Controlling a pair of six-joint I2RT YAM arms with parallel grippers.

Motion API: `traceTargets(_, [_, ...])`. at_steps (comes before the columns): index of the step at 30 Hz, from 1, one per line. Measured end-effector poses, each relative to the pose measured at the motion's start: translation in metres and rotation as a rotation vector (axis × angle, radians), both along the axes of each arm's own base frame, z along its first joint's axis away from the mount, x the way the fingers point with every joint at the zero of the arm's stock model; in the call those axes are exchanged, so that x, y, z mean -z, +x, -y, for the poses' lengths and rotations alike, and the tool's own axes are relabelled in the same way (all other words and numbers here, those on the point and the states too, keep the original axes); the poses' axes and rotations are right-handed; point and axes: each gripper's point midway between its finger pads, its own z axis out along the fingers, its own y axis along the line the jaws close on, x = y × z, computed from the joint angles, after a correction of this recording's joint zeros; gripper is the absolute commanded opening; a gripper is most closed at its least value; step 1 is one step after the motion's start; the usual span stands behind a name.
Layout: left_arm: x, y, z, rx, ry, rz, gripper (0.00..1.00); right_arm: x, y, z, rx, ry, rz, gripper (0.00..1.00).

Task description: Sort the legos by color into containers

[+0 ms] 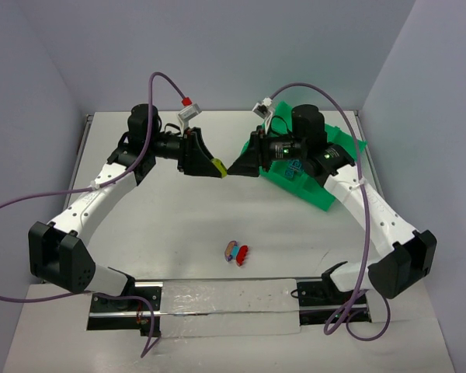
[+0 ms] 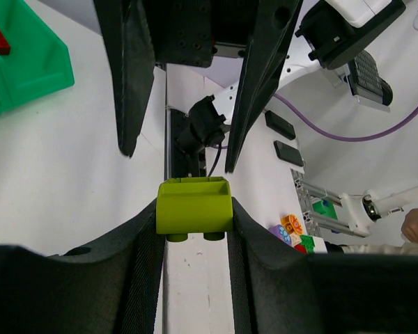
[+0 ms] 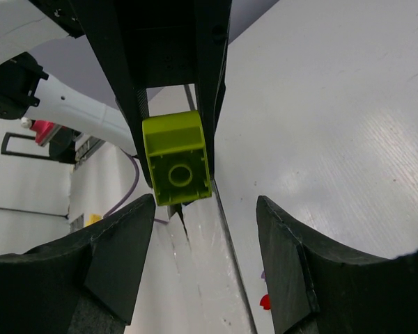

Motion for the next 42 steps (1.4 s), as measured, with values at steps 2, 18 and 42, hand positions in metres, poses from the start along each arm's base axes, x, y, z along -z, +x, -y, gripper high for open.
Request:
traceTargets(2, [0.0, 0.0, 0.0, 0.003, -0.001, 0.001, 0.0, 0.003, -0.003, -0.007, -0.029, -0.003, -0.005, 0.67])
traceTargets(18, [-0.004, -0.004, -0.003, 0.031, -0.015, 0.012, 0.0, -0.002, -0.018, -0.023, -0.123, 0.019, -0.013, 0.07])
traceTargets(42, [-0.007, -0.004, -0.005, 0.011, -0.016, 0.033, 0.99, 0.005, 0.005, -0.019, 0.033, -0.016, 0.01, 0.0])
